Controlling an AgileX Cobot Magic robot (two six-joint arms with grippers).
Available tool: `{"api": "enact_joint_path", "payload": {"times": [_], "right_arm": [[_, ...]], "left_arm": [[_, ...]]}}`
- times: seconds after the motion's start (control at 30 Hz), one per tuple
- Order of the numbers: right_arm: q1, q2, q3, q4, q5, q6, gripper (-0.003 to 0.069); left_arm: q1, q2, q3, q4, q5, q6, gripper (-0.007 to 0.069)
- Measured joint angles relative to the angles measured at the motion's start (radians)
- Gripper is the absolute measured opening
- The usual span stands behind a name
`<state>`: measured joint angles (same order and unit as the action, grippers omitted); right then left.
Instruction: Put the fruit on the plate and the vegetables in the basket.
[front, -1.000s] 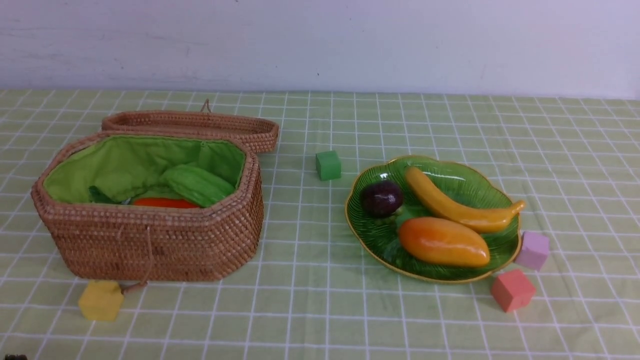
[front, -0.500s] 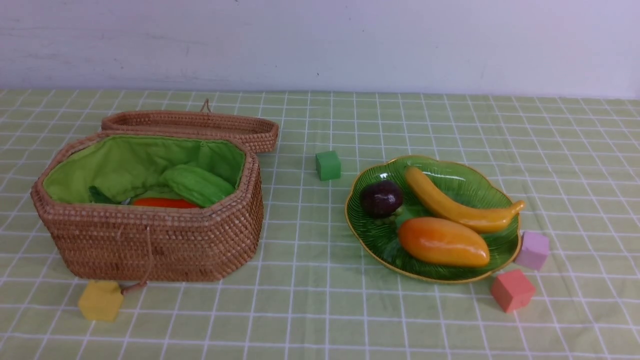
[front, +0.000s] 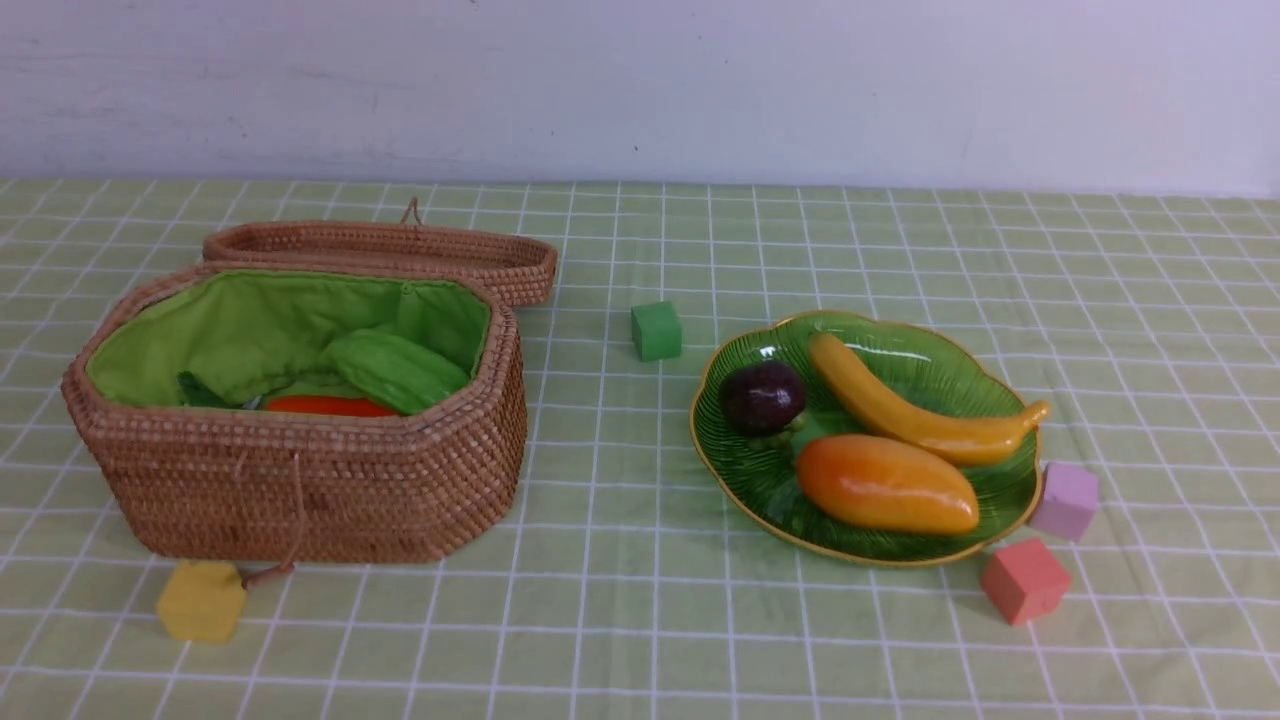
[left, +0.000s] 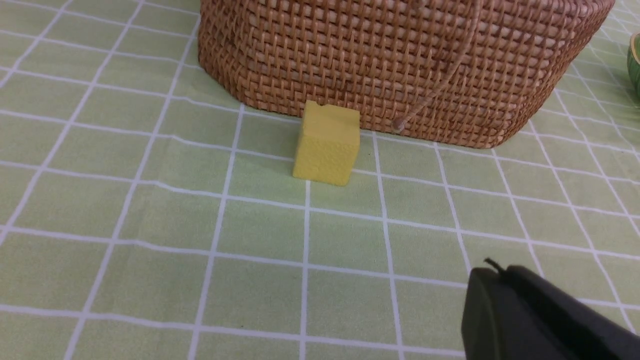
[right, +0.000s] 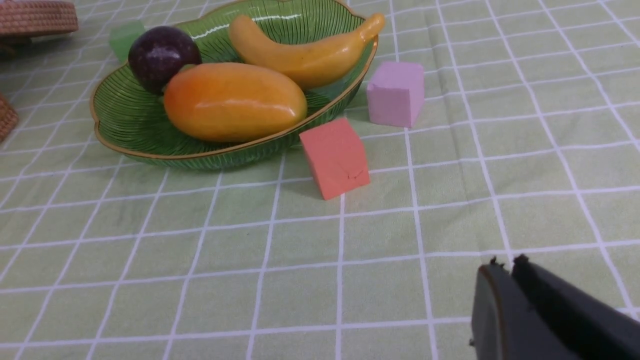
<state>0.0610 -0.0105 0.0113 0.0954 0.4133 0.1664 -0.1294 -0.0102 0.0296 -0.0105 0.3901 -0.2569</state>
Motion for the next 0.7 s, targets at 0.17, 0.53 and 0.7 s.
{"api": "enact_joint_path", "payload": {"times": [0.17,0.53,0.7], "right_arm": [[0.0,0.0,0.0,0.0,0.0,0.0,0.0046],[0.0,0.0,0.0,0.0,0.0,0.0,0.0053],[0.0,0.0,0.0,0.0,0.0,0.0,0.0059]], "left_arm": [[0.0,0.0,0.0,0.0,0.0,0.0,-0.0013],[0.0,0.0,0.0,0.0,0.0,0.0,-0.001],[0.0,0.0,0.0,0.0,0.0,0.0,-0.001]]}}
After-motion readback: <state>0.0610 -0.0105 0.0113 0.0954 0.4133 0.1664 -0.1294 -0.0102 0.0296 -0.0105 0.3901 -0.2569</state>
